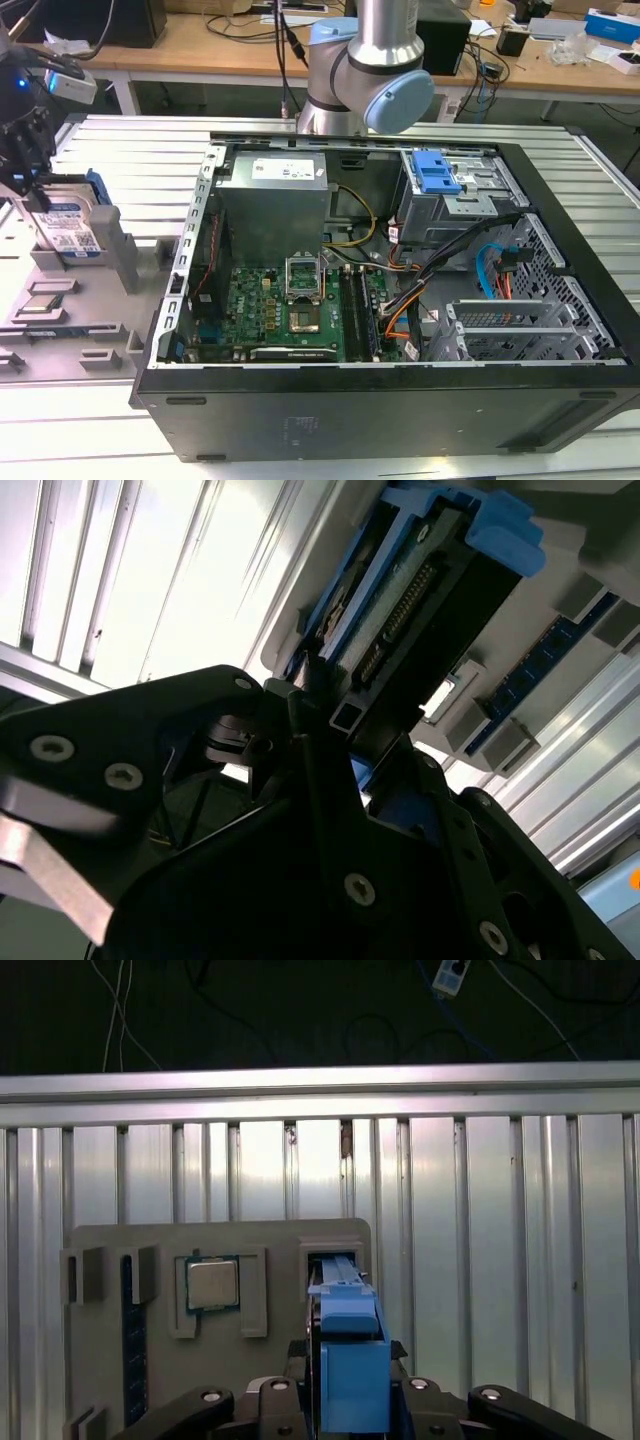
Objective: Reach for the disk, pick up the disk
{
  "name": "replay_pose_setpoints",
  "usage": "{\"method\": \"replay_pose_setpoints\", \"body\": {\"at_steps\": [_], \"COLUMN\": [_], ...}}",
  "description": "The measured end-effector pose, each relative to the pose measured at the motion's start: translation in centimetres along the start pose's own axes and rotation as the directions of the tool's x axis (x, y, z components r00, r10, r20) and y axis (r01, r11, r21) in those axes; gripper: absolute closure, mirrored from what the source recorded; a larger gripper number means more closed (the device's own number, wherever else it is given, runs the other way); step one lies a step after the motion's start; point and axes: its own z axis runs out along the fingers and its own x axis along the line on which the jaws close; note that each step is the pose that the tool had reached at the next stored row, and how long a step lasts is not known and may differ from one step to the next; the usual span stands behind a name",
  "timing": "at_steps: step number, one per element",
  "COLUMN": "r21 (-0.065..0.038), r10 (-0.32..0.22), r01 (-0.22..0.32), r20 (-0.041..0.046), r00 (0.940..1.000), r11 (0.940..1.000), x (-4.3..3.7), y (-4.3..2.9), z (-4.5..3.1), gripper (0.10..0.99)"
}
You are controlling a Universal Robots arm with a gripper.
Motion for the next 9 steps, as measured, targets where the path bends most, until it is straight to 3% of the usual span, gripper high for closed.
{"method": "replay_pose_setpoints", "body": {"at_steps": [7,9], "r21": [0.0,0.0], "r10": [0.0,0.0], "r01": [0.0,0.0], "r20": [0.0001,0.0001], "r00": [1.0,1.0], "r11": [1.0,1.0], "x": [0.02,0.03], "y": [0.04,0.08], "z": [-1.66,-2.7], "gripper": [0.725,0.725]}}
